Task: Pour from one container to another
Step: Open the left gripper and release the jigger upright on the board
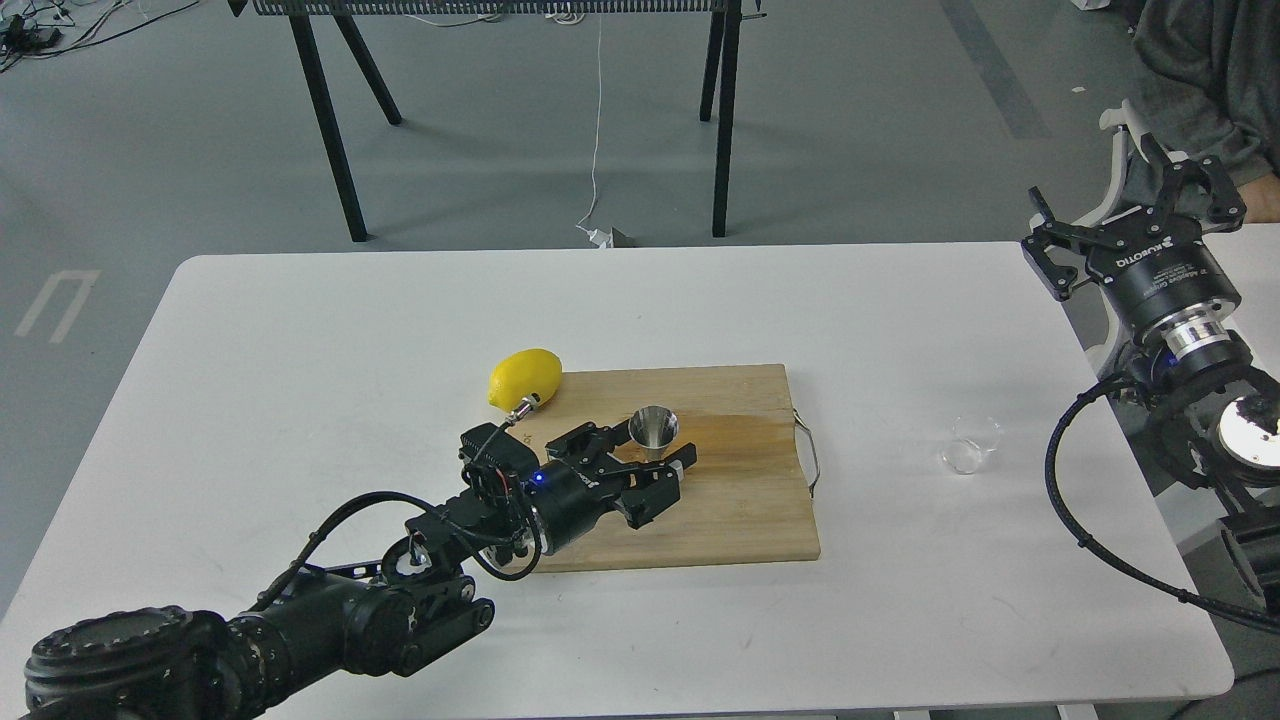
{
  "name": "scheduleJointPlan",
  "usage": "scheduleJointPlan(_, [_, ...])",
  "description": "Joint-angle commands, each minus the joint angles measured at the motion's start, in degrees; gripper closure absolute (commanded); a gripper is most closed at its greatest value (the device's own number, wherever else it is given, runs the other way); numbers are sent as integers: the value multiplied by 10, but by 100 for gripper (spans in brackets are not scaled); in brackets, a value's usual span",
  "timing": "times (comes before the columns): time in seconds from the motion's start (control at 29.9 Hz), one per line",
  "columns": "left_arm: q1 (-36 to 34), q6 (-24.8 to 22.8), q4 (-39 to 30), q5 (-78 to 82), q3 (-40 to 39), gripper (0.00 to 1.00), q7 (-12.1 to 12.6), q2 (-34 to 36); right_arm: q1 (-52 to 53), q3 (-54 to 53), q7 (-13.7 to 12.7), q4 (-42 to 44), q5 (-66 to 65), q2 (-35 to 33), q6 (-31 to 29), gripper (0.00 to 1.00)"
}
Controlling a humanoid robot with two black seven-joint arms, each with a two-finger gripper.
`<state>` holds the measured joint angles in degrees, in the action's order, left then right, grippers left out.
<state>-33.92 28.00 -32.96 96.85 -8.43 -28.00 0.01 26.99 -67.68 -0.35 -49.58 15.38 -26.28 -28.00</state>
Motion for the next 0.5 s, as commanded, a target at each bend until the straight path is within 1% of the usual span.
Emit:
scheduleJointPlan(0.0, [1, 0, -12, 0, 0, 15, 0, 0, 0, 0, 0, 0, 0, 0, 0, 1])
scheduleJointPlan(0.47, [17, 0, -29, 0, -2, 14, 0, 0, -1, 0, 1, 0, 0, 0, 0, 1])
